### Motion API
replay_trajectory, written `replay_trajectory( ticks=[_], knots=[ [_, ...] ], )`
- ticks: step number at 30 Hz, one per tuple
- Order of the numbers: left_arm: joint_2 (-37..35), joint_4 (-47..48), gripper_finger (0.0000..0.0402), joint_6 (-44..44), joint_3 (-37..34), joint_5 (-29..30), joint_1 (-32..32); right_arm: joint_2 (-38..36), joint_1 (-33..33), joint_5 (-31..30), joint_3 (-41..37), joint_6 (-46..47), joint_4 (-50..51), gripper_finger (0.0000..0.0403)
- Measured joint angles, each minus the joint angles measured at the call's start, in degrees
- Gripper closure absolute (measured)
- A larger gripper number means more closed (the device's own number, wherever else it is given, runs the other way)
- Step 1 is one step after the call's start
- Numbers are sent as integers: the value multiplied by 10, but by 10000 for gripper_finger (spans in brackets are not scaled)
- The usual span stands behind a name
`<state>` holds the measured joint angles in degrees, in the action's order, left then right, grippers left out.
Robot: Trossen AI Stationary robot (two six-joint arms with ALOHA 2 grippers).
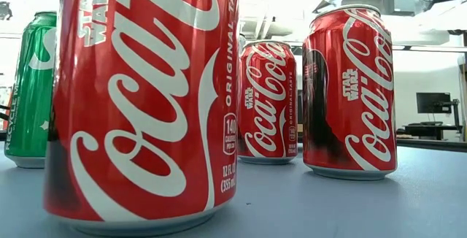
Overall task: Place canned beverage on shelf
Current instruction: Put the green soda can on the shelf aligned with the other green soda cans
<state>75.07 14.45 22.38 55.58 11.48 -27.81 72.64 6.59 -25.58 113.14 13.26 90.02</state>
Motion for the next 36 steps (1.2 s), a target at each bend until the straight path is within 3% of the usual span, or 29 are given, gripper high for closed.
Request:
replay_trajectory(
  ticks=[4,11,14,18,24,28,32,36],
  knots=[
    [0,59,63,188,64,20,12,0,0,0,0,-2,0,121],
    [0,236,63,408,153,85,15,0,0,0,0,-33,0,121],
    [0,307,63,524,173,76,15,0,0,1,0,-46,0,121],
    [0,379,63,639,177,8,15,0,0,1,0,-56,0,121],
    [48,419,63,644,178,-52,7,0,0,2,0,-76,0,121],
    [116,420,63,636,207,-107,9,0,0,2,0,-78,0,121],
    [194,477,63,601,303,-106,9,0,0,2,0,-79,0,121],
    [270,624,63,595,428,-46,9,0,0,5,0,-77,0,121]
  ],
)
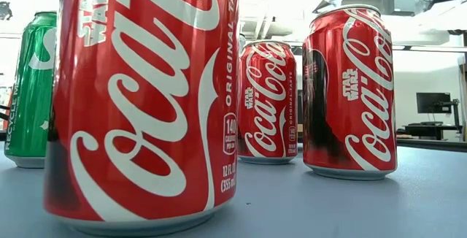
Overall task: Place canned beverage on shelf
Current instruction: Put the green soda can on the shelf aligned with the other green soda cans
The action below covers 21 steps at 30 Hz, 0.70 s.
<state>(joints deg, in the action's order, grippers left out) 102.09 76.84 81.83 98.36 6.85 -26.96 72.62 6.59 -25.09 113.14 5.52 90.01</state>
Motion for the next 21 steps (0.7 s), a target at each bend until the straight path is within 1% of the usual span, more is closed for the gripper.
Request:
replay_trajectory(
  ticks=[3,6,10,16,18,21],
  knots=[
    [45,87,63,19,74,27,-1,0,0,16,0,0,0,121],
    [76,109,63,41,115,28,-2,0,0,26,0,0,0,121],
    [95,91,63,54,117,7,-2,0,0,27,0,0,0,121],
    [103,100,63,85,113,-13,-2,0,0,27,0,0,0,121],
    [104,103,63,82,113,-27,-2,0,0,27,0,0,0,121],
    [105,109,63,74,109,-29,-2,0,0,27,0,0,0,121]
  ],
)
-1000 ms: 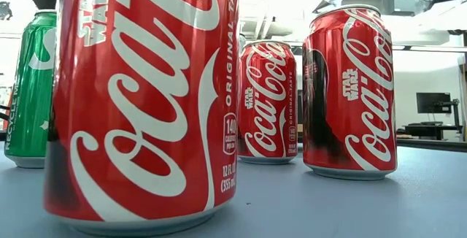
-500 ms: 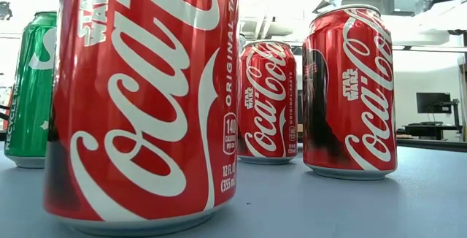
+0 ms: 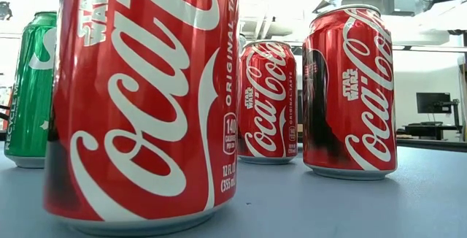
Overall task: Place canned beverage on shelf
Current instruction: Put the green soda can on the shelf aligned with the other green soda cans
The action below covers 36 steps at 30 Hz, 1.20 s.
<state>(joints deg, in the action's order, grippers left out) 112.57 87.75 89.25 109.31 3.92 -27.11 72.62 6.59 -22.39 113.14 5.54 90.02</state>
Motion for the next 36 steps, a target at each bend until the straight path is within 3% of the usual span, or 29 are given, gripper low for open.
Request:
replay_trajectory(
  ticks=[10,23,36],
  knots=[
    [0,-53,63,-45,-62,-29,2,0,0,0,0,0,0,121],
    [0,-59,63,-63,-64,-20,22,0,0,0,0,-2,0,121],
    [-1,-94,63,-95,-105,-52,27,0,0,0,0,-7,0,121]
  ],
)
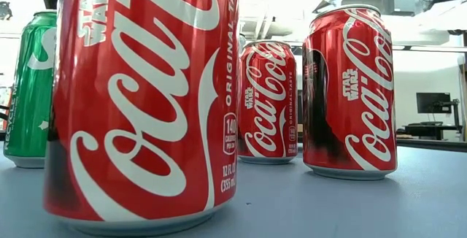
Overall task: Place canned beverage on shelf
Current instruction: Put the green soda can on the shelf aligned with the other green soda cans
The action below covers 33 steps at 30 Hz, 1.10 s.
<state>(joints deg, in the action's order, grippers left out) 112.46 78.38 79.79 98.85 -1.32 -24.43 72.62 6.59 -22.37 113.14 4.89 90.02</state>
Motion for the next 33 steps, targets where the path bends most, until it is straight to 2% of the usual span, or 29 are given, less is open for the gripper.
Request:
replay_trajectory(
  ticks=[6,14,19,24,33],
  knots=[
    [0,-6,66,0,0,-1,0,0,0,0,0,-5,0,121],
    [0,-10,134,-3,-1,-12,-2,0,0,0,0,-5,0,121],
    [0,-11,140,-11,-1,-15,-3,0,0,0,0,-5,0,121],
    [2,-16,140,-85,20,-17,-3,0,0,0,0,-7,0,121],
    [2,11,140,-235,116,26,16,0,0,-1,0,-5,0,121]
  ],
)
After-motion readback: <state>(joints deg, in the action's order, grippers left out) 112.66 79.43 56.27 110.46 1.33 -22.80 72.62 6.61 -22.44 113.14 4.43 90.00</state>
